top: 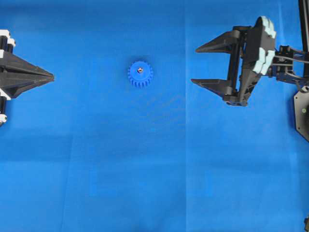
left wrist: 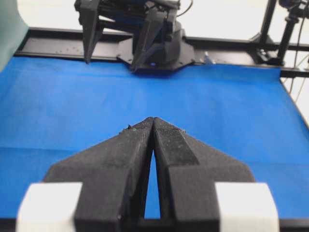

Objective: Insert the shaft placed at a random location into the center hole of the small gear at another random location.

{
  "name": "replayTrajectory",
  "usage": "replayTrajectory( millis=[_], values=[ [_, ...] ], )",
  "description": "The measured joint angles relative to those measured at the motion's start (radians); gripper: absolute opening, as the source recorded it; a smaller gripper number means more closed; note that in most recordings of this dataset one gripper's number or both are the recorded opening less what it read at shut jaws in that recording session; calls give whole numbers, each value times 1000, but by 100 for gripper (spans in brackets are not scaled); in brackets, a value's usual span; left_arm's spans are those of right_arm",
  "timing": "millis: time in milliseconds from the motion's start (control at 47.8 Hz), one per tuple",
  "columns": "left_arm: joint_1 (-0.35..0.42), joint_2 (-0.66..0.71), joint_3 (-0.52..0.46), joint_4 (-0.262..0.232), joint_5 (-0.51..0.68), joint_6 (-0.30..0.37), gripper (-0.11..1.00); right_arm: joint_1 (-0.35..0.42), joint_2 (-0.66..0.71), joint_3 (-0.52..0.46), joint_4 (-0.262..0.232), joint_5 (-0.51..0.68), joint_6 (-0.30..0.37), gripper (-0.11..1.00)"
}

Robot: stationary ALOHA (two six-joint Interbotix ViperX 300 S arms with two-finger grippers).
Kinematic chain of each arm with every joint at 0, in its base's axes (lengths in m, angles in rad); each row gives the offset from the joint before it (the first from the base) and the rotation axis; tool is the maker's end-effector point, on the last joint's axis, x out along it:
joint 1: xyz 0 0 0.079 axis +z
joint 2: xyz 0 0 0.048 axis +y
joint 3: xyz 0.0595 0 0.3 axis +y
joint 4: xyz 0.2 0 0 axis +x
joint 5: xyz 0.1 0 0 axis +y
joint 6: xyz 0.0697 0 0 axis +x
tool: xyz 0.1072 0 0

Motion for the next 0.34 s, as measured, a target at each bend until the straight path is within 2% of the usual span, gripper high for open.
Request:
replayTrajectory(
  millis=[335],
  values=[
    [0,-18,3,0,0,0,0,0,-14,5,0,-2,0,83]
  ],
)
